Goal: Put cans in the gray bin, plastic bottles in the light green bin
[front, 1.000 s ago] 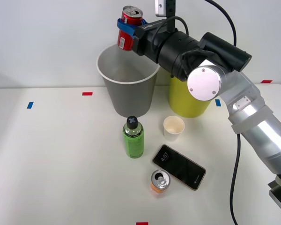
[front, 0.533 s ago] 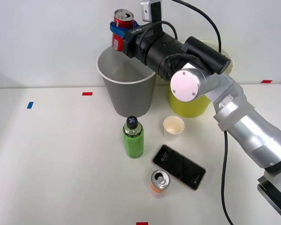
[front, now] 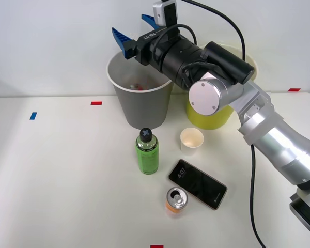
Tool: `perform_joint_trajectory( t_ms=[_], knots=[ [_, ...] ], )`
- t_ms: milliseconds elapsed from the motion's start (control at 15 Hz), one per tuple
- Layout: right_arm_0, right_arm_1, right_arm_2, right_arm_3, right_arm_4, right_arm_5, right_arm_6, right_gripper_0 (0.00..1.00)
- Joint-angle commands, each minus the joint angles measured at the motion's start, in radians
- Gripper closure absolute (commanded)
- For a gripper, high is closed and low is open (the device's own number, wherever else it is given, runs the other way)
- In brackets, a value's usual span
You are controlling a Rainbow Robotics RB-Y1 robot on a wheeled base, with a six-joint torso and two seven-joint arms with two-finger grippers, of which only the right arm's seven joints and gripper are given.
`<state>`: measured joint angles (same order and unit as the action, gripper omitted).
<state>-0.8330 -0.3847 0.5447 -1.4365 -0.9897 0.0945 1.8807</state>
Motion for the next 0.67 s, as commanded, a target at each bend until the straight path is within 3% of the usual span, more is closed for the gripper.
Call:
perform_joint_trajectory(
  t_ms=[67,400,667],
  knots=[
    [0.035,-0.042,0.003,-0.056,0.002,0.002,0.006,0.00],
    [0.210,-0.200,-0.002,-0.292,-0.009,-0.002,-0.006,0.00],
    [0.427,-0.341,-0.074,-0.522,-0.017,-0.019,-0.023,0.00]
  ],
)
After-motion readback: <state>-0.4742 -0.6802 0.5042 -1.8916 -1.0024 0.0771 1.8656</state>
